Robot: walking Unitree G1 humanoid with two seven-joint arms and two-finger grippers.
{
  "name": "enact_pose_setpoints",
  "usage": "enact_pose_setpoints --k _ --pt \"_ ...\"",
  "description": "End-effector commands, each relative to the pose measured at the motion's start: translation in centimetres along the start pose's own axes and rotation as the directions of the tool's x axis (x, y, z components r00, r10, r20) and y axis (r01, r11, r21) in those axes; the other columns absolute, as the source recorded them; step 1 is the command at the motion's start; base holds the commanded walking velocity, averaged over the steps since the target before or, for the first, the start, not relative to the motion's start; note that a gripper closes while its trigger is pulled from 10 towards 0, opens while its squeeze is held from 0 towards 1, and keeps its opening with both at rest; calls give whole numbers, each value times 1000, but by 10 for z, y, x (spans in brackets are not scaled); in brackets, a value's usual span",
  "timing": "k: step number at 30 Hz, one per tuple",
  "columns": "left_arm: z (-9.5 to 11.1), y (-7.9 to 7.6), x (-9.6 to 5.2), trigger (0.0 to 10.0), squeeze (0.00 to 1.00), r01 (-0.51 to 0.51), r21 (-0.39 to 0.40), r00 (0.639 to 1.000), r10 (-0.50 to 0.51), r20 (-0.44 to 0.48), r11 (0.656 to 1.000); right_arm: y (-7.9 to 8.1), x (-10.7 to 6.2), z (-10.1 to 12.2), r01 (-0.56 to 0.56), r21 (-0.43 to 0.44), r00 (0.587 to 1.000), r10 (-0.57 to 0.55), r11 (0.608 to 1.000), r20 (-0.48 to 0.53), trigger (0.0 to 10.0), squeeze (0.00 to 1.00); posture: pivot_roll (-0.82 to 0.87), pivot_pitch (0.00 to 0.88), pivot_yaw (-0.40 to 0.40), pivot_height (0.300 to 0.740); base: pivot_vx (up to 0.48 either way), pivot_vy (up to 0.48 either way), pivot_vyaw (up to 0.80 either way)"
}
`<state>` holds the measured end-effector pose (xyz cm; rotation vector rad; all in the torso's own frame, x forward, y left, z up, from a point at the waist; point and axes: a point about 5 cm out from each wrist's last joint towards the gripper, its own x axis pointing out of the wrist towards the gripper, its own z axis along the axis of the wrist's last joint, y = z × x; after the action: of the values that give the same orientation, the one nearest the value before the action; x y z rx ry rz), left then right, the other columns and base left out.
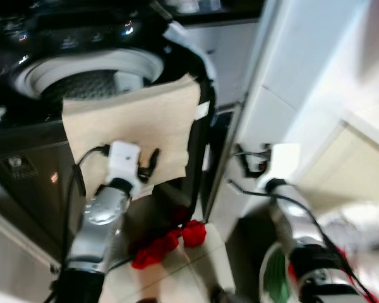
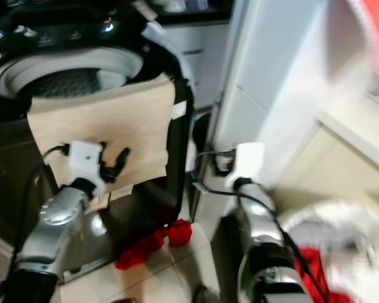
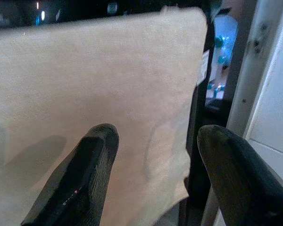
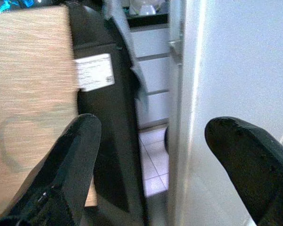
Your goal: Clothes washing
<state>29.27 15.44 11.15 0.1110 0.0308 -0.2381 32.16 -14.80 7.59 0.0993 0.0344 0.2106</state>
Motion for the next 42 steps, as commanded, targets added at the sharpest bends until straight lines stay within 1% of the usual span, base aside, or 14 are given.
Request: enact_pose_setpoints --k 1,4,10,11,12,15,17,20,24,27,33,37,40,42 --pt "3 -4 1 10000 0 18 6 1000 -18 17 1000 -8 1 4 16 -9 1000 -16 1000 8 10000 71 -19 0 -6 740 0 0 -744" --pt "3 -5 2 10000 0 25 20 1000 -26 18 999 -8 1 4 16 -11 1000 -16 1000 6 10000 75 -22 0 -4 740 0 0 -744" --pt "2 -11 5 10000 0 77 68 997 -78 14 995 -20 -5 1 81 -10 997 -81 997 15 10000 86 -41 0 12 740 0 0 -718" --pt "4 -14 6 10000 0 105 114 994 -109 28 988 -21 -5 0 83 -13 996 -83 996 14 10000 86 -44 0 14 740 0 -480 -706" --pt "5 -15 6 10000 0 114 119 992 -118 32 986 -21 -5 0 84 -14 996 -84 996 14 10000 90 -46 0 16 740 0 -480 -700" --pt "4 -17 7 10000 0 123 122 992 -127 26 985 -20 -5 1 73 -32 997 -73 997 17 10000 90 -50 0 17 740 0 -480 -700" --pt "3 -19 8 10000 0 127 128 991 -131 23 984 -20 -5 0 88 -29 996 -87 996 15 10000 24 -54 0 15 740 0 -480 0" --pt "1 -19 8 10000 0 114 118 993 -117 17 986 -18 -5 2 77 -31 997 -76 997 26 10000 27 -54 0 15 740 0 -480 0" --pt "-1 -13 13 10000 0 70 114 998 -70 -1 991 -14 -3 4 46 -35 998 -44 998 32 10000 27 -56 0 14 740 0 0 0" --pt "5 -14 13 10000 0 74 118 996 -78 33 990 -10 -2 5 35 -39 999 -33 999 41 10000 31 -59 0 21 740 480 0 0" --pt "6 -9 15 10000 0 28 106 999 -32 31 994 -4 -1 1 -19 -50 1000 19 999 6 10000 31 -58 0 25 740 472 0 0" --pt "6 -10 16 10000 0 34 110 999 -38 31 993 -7 0 0 -4 -52 1000 4 999 -9 10000 24 -59 0 24 740 467 0 0" --pt "7 -13 16 10000 0 44 98 998 -48 36 994 -14 2 1 47 -26 999 -48 999 -26 10000 0 -61 0 25 740 335 0 0" --pt "8 -12 17 10000 0 38 98 998 -42 39 994 -16 4 -1 39 -100 997 -46 994 -69 10000 0 -61 0 24 740 0 0 0"
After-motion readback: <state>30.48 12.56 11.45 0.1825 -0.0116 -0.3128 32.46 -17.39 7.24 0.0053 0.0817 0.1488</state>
